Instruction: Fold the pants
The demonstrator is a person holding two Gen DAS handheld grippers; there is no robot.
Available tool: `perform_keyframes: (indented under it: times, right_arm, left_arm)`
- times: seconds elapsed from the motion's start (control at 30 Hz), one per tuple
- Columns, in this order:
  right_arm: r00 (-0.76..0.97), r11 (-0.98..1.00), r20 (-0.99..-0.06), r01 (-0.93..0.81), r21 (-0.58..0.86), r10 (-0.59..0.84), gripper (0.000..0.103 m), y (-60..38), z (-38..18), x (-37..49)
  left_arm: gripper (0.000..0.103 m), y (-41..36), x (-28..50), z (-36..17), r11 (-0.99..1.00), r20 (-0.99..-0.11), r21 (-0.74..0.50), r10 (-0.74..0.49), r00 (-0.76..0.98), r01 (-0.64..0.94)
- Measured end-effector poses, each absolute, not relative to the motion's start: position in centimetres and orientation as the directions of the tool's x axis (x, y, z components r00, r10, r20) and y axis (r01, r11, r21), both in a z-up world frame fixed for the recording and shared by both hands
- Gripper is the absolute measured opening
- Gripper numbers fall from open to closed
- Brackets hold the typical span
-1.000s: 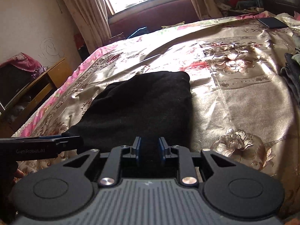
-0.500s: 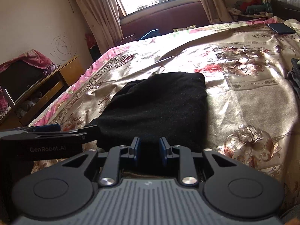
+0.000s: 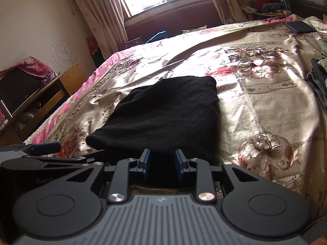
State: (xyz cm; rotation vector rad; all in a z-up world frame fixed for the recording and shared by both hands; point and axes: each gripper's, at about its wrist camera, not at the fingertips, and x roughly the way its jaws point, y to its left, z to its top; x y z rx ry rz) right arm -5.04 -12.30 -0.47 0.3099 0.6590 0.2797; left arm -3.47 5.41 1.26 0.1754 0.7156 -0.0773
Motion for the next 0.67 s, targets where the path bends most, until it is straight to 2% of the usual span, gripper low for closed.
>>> perform_keyframes:
  times: [0.67]
  right_arm:
    - [0.745, 0.915, -0.567, -0.147, 0.376, 0.352, 0.032, -12.48, -0.78, -4.85]
  left_arm:
    - [0.103, 5.24, -3.57, 1.02, 0.981, -0.667, 0.148, 0.002, 0.745, 0.129]
